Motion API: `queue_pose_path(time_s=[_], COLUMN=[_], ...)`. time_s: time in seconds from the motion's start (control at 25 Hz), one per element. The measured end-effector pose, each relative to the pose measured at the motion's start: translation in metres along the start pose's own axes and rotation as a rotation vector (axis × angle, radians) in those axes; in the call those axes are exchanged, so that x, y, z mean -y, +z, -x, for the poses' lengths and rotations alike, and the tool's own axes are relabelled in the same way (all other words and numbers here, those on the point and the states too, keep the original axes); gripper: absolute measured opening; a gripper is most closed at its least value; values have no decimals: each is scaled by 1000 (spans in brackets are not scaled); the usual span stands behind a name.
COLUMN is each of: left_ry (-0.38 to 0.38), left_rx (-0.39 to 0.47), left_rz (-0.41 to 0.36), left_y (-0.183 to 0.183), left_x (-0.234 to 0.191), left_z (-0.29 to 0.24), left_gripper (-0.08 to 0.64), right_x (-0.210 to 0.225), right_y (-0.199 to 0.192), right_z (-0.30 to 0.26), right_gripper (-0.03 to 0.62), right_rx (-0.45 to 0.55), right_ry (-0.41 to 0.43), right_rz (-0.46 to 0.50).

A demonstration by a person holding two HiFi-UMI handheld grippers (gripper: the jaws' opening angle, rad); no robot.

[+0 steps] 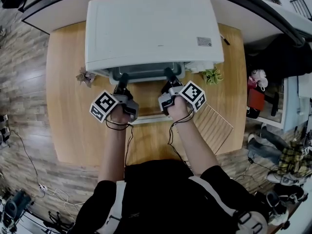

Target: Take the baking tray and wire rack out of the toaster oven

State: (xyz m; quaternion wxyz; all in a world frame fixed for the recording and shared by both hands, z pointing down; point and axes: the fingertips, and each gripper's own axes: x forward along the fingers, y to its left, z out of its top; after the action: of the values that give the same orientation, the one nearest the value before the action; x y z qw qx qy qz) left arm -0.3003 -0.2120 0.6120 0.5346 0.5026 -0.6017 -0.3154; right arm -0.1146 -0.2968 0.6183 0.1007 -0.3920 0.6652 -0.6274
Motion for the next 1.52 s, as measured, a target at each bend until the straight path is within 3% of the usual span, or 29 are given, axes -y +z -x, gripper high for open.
queue_pose_path(time_s=[0.92, 1.52], left_ry=[52, 63], left_rx=[-38, -11], left_rz=[-20, -6], left_y=[-35, -52], left_x=[-11, -14], left_z=[50, 78], left_gripper=[129, 127], right_x=[16, 22], right_y=[-27, -39], right_z=[51, 79], right_gripper=[100, 101], right_rx=[-69, -92], right_ry=[-14, -20], right_rz=[-9, -6])
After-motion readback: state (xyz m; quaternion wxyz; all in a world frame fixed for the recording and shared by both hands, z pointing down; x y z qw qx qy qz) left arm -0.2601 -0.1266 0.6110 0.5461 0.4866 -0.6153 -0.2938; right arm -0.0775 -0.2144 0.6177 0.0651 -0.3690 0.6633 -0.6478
